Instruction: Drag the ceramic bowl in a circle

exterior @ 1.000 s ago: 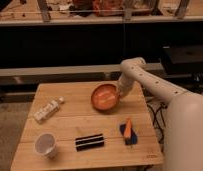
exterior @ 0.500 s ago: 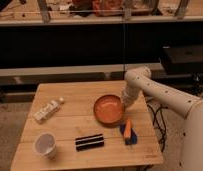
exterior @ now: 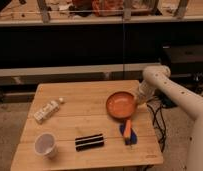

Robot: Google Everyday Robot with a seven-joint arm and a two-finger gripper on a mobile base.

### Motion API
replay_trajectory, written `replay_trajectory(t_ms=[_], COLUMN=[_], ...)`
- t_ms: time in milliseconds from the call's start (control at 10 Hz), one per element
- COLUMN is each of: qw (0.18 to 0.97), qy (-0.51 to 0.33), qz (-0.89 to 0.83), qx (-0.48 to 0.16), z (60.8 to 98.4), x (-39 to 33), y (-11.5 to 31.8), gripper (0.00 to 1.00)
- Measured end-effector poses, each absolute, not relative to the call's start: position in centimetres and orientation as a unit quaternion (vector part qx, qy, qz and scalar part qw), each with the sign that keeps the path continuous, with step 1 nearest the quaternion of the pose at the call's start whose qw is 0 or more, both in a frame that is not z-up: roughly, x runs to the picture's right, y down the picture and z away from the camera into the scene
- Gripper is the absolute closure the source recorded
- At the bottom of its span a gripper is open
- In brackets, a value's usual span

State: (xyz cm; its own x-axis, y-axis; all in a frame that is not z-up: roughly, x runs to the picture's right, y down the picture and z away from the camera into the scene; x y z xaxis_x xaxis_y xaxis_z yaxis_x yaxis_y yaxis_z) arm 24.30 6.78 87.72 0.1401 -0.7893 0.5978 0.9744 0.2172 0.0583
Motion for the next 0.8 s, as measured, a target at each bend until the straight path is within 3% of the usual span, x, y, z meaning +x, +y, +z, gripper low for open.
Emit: replay_trajectory(t_ms=[400, 800], qw=[0.768, 0.754], qy=[-0.250, -0.251], qz=[-0.561, -0.578], qx=[-0.184, -0.187], z=[90.4, 90.7], x=[22.1, 15.6], y=[1.5, 1.3], gripper=[1.00, 1.00])
